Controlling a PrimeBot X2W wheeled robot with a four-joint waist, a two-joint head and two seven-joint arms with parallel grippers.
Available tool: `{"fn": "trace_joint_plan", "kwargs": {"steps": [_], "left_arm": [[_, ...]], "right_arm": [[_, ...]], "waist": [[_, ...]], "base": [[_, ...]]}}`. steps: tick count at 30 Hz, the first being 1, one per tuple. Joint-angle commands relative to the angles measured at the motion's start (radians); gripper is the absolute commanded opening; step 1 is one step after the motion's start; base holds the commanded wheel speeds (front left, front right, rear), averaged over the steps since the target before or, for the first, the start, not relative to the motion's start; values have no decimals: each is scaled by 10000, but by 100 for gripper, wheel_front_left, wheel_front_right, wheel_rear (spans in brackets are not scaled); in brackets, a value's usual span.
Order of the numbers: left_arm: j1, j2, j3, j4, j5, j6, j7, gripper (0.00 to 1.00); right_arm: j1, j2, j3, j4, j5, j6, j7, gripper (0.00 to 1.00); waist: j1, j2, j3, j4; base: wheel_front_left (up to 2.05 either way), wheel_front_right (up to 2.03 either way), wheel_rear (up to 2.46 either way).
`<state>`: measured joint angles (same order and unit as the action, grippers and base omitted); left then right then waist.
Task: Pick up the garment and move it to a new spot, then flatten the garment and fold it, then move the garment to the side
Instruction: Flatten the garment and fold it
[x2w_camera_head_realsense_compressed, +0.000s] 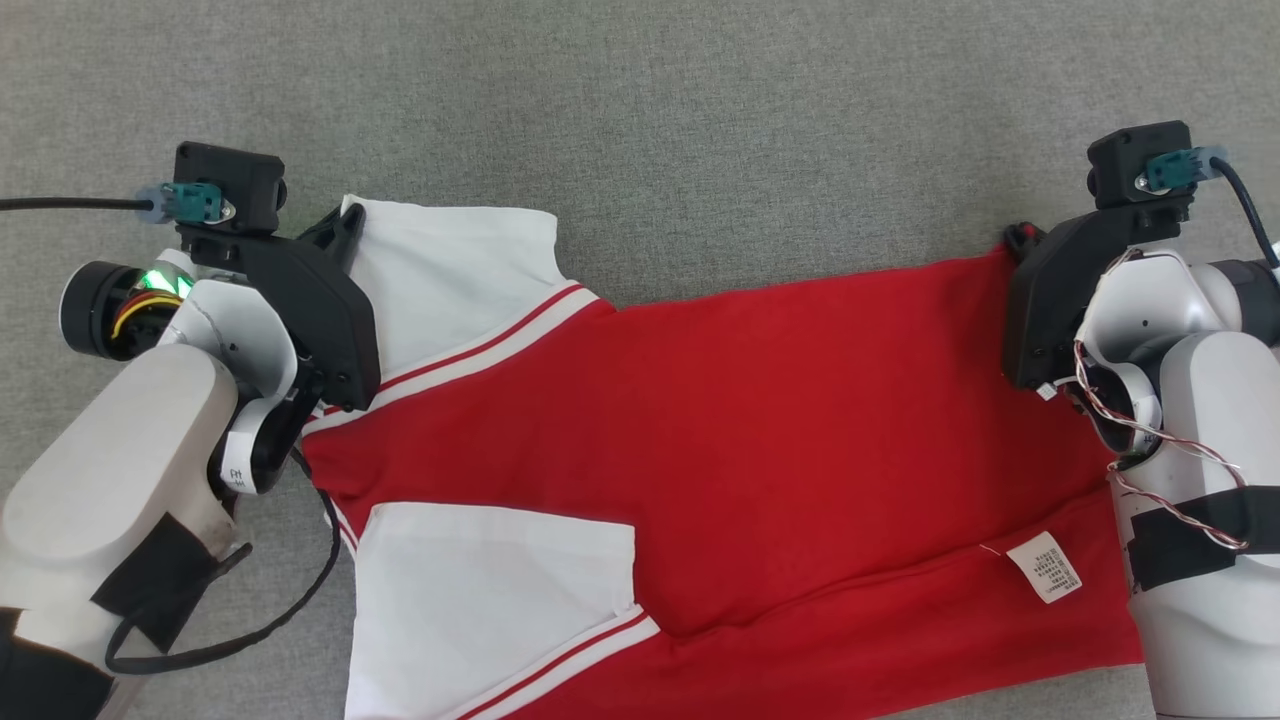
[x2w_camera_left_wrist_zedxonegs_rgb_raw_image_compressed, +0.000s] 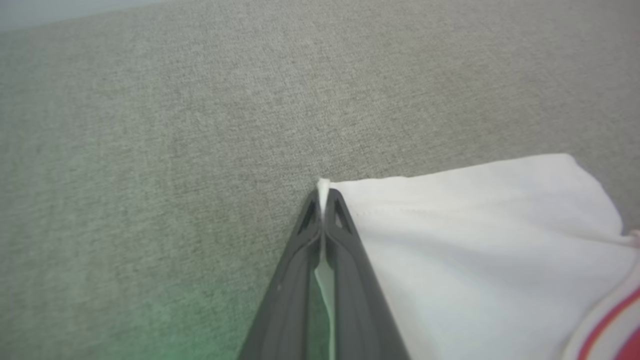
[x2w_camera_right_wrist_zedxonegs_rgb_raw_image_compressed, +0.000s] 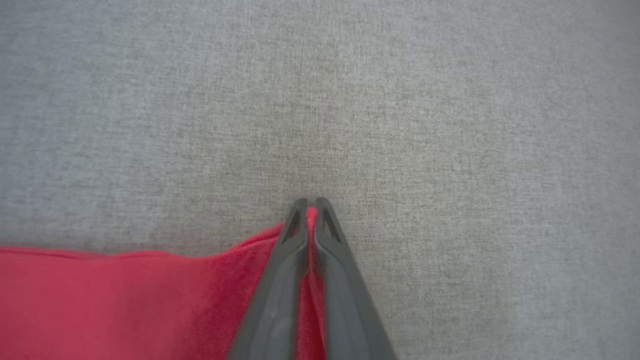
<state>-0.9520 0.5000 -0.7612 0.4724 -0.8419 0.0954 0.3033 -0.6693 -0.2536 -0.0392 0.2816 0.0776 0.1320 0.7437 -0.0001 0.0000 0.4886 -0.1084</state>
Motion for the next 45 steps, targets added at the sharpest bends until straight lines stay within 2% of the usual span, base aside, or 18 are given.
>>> {"fn": "trace_joint_plan", "kwargs": {"steps": [1, 5, 10, 25, 38, 45], "left_arm": [[139, -29, -94, 171, -29, -41, 50, 0], [128, -14, -37, 174, -73, -101, -106, 0], [-152, -12, 212, 124, 182, 33, -931, 0], [-1103, -167, 402, 809, 1013, -191, -3302, 0], [-1811, -614, 231, 1204, 1974, -195, -5335, 0], [-885, -872, 421, 356, 2172, -130, -5671, 0]], "right_arm": [[161, -62, -59, 200, 6, -19, 6, 0], [97, -57, -286, 66, -146, -19, -232, 0], [-127, 106, -787, 71, -423, -19, -1037, 0], [-1366, 920, -1732, 1492, -1269, -19, -3879, 0], [-2101, 1077, -2375, 2618, -1960, -19, -6036, 0], [-1501, 819, -2457, 2539, -1832, -19, -6604, 0]], "waist": [[1, 0, -13, -19], [1, 0, -57, -87], [1, 0, -68, -143], [1, 0, 70, -204], [1, 0, -52, -92], [1, 0, -596, 277]], "base": [[0, 0, 0], [0, 0, 0], [0, 0, 0], [0, 0, 0], [0, 0, 0], [0, 0, 0]]}}
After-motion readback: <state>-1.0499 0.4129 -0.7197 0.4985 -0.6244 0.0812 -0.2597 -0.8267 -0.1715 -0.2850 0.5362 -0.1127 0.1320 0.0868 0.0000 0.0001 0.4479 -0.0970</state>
